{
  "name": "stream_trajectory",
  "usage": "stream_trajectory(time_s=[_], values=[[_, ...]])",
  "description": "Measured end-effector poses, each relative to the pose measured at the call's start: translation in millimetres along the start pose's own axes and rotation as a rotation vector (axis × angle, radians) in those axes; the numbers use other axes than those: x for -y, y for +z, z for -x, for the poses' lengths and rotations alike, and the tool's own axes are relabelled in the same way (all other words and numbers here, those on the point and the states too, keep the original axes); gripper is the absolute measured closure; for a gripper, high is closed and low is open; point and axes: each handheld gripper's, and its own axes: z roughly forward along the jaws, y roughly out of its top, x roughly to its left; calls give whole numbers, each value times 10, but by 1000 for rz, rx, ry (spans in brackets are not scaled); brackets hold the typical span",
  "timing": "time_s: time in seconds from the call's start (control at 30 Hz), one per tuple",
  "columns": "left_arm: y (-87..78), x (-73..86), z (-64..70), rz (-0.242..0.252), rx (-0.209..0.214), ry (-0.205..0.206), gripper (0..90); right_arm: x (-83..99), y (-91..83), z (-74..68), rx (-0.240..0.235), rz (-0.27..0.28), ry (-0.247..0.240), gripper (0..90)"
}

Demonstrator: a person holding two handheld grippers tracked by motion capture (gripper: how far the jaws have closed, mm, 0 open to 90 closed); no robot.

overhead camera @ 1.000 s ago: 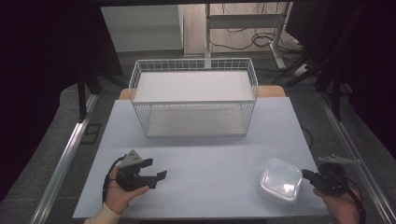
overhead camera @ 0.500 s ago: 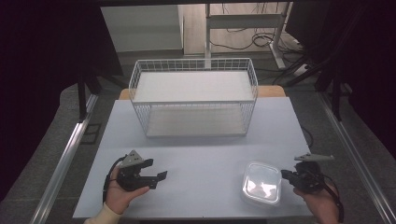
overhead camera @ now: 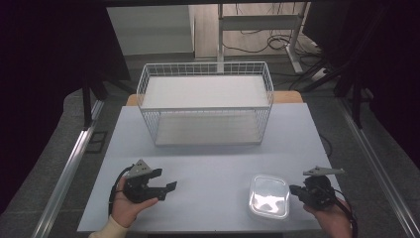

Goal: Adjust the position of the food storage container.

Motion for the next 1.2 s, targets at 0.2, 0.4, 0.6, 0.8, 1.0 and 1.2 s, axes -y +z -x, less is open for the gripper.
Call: stream_trajectory(time_s=[0.2, 0.4, 0.6, 0.8, 1.0, 1.2], values=[[-9, -5, 0, 2, -4, 0, 237, 50, 3, -59, -8, -19, -4, 894], [-1, -3, 0, -1, -5, -4, 237, 19, 53, -186, -44, -34, -20, 894], [2, -7, 3, -1, -4, 1, 237, -56, 156, -370, -86, -42, -44, 894], [8, -6, -2, -4, -6, -6, 237, -110, 232, -478, -109, -48, -69, 894], [12, -12, -10, -6, -14, -12, 237, -176, 331, -599, -129, -55, -92, 894], [4, -17, -12, -7, -20, -21, 238, -250, 412, -751, -146, -56, -120, 894]])
